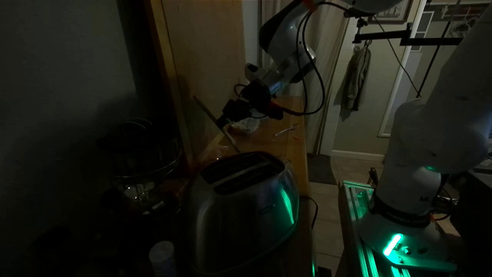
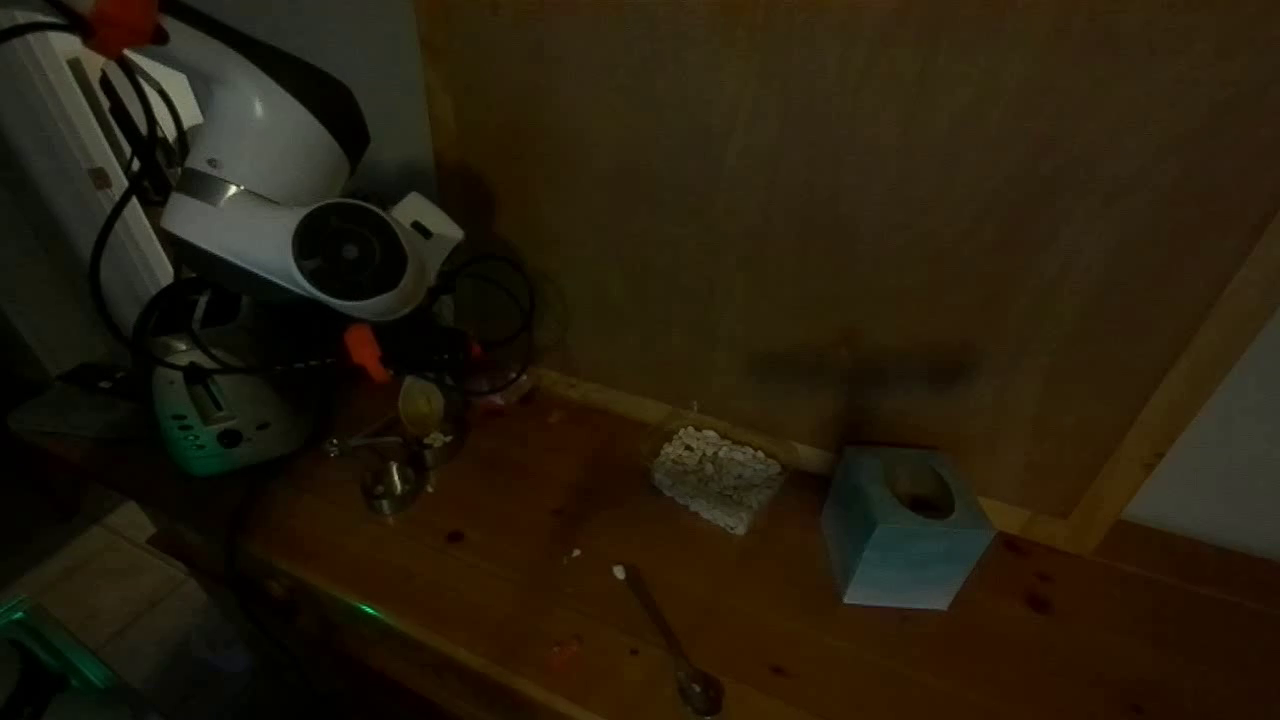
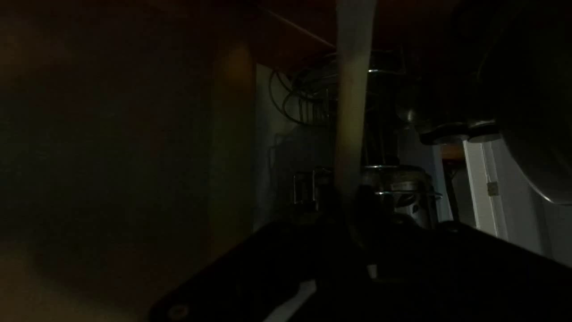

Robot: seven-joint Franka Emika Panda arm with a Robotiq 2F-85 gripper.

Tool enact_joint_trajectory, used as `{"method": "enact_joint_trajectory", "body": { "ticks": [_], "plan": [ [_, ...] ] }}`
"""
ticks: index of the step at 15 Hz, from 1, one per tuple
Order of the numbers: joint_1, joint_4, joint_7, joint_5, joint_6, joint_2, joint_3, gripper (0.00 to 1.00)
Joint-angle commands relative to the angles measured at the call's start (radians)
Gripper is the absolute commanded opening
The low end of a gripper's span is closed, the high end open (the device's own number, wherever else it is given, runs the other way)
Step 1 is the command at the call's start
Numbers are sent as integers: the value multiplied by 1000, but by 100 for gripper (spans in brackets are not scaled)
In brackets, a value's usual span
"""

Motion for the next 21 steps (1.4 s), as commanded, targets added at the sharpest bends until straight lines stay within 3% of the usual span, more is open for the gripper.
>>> {"method": "enact_joint_trajectory", "body": {
  "ticks": [1,9,10,11,12,13,18,21],
  "plan": [
    [-31,1,-46,30,-65,-14,-9,5],
    [-52,2,-50,15,-117,-7,-10,5],
    [-52,0,-57,28,-80,-6,0,5],
    [-54,1,-59,13,-138,-11,-14,5],
    [-54,-2,-70,24,-95,-10,-1,5],
    [-57,2,-64,9,-147,-10,-13,5],
    [-57,-6,-93,31,-63,-12,11,5],
    [-60,-5,-94,10,-97,-12,2,5]
  ]
}}
